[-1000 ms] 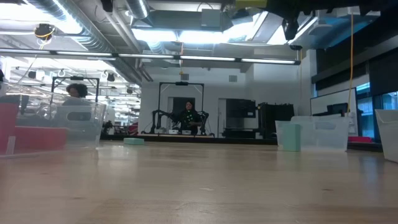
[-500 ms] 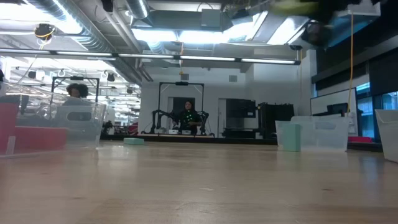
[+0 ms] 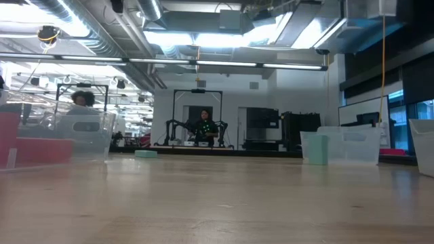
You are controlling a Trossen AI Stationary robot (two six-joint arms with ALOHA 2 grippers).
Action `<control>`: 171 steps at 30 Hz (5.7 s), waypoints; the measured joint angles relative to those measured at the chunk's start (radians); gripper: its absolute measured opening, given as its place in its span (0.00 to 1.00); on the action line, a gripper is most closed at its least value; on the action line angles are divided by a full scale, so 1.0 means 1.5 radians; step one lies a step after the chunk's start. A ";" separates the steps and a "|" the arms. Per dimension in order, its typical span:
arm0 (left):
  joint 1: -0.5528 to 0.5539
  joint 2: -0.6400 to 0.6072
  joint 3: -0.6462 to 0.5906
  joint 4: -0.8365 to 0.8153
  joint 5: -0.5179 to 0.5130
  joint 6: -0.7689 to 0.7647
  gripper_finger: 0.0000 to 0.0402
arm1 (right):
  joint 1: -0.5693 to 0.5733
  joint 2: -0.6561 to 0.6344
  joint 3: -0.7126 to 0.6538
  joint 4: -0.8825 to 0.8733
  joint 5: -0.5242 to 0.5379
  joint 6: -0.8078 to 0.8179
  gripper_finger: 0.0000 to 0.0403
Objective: Sort & place blocks by color
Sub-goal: Put the green block into the gray bin, then put the top right light blue block into the top transparent bin
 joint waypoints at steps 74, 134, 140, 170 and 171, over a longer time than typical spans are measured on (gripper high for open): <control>0.000 0.000 0.000 0.029 0.000 0.000 0.34 | -0.113 0.133 0.082 0.305 0.406 -0.172 0.70; 0.000 0.000 0.000 0.097 0.057 -0.040 0.34 | -0.436 0.364 0.081 0.051 0.442 -0.290 0.70; 0.000 0.000 0.000 0.099 0.057 -0.035 0.34 | -0.438 0.361 0.081 0.029 0.451 -0.290 0.70; 0.001 -0.001 0.000 0.103 0.057 -0.035 0.34 | -0.443 0.416 0.082 0.043 0.424 -0.308 0.34; 0.000 -0.003 0.000 0.102 0.057 -0.035 0.34 | -0.443 0.414 0.082 0.043 0.423 -0.308 0.34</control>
